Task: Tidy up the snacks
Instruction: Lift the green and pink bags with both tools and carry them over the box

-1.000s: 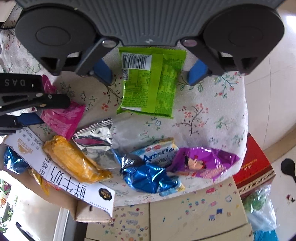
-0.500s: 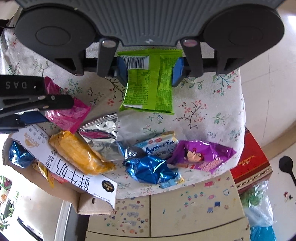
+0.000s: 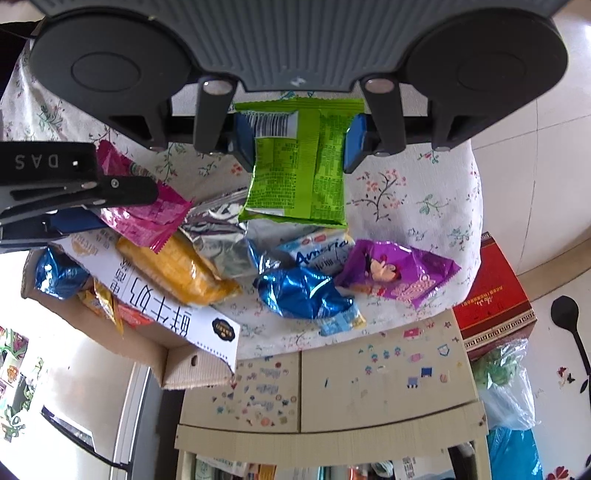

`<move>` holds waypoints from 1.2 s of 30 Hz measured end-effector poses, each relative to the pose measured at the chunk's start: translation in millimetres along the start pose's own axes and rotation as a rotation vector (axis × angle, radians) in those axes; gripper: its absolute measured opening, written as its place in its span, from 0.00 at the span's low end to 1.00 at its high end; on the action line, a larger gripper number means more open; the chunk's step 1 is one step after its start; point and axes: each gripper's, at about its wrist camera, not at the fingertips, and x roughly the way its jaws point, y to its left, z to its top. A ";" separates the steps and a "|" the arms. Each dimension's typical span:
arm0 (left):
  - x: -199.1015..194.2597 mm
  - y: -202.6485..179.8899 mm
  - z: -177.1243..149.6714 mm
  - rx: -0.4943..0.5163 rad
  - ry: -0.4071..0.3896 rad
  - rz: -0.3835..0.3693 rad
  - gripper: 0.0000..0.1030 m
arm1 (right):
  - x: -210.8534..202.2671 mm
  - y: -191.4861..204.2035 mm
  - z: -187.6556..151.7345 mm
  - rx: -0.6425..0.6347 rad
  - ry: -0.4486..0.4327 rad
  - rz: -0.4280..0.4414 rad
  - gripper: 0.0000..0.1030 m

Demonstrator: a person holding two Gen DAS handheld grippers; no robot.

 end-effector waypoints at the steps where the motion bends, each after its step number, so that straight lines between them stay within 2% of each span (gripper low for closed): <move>1: -1.2 -0.9 1.2 0.008 -0.006 0.008 0.47 | -1.2 0.5 0.8 -0.005 -0.001 0.001 0.57; 10: -18.6 -6.5 16.3 0.055 -0.093 0.053 0.47 | -16.7 0.1 13.9 -0.044 -0.034 0.003 0.57; 18: -29.3 -18.7 38.7 0.093 -0.173 0.051 0.47 | -35.1 -7.6 33.2 -0.080 -0.093 0.012 0.57; 27: -17.6 -33.6 75.3 0.139 -0.224 0.041 0.47 | -52.9 -39.9 56.4 -0.020 -0.186 -0.010 0.57; 36: -0.6 -55.4 102.0 0.158 -0.243 -0.020 0.47 | -55.3 -67.0 69.1 0.025 -0.215 -0.065 0.57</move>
